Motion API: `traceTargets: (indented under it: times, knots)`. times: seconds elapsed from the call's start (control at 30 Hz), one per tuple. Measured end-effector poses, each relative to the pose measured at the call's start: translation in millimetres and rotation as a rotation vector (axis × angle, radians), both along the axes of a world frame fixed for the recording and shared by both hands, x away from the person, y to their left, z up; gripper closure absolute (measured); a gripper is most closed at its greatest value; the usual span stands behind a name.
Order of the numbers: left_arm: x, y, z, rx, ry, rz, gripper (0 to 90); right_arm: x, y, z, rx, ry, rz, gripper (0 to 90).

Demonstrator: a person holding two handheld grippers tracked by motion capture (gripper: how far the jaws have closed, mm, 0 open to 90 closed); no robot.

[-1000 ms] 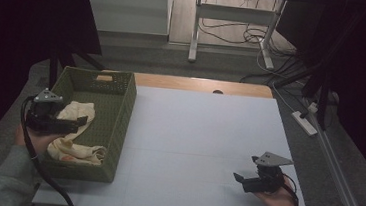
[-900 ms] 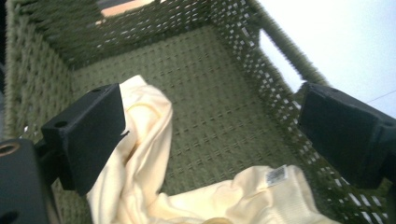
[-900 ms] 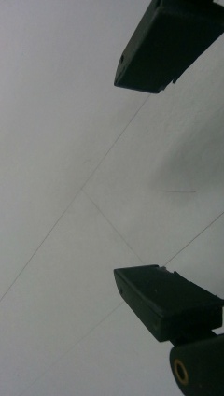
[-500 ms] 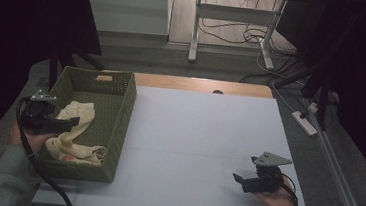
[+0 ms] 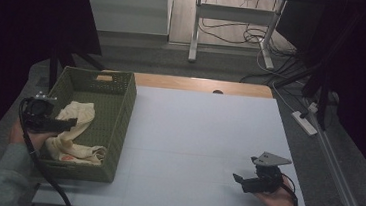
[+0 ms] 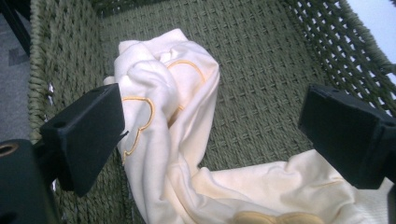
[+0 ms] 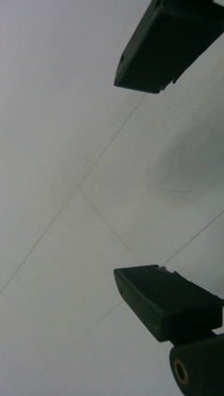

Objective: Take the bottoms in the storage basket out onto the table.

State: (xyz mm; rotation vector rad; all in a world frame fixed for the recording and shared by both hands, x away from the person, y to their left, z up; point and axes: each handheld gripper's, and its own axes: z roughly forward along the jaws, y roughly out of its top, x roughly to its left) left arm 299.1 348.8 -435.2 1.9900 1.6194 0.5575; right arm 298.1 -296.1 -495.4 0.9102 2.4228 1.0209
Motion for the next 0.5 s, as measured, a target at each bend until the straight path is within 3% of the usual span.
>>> traceTargets:
  times: [0.5]
  knots:
    - [11.0, 7.5, -14.6, 0.003, 0.072, 0.043, 7.3, -0.2, 0.3, 0.0, 0.0, -0.004, 0.0, 8.2]
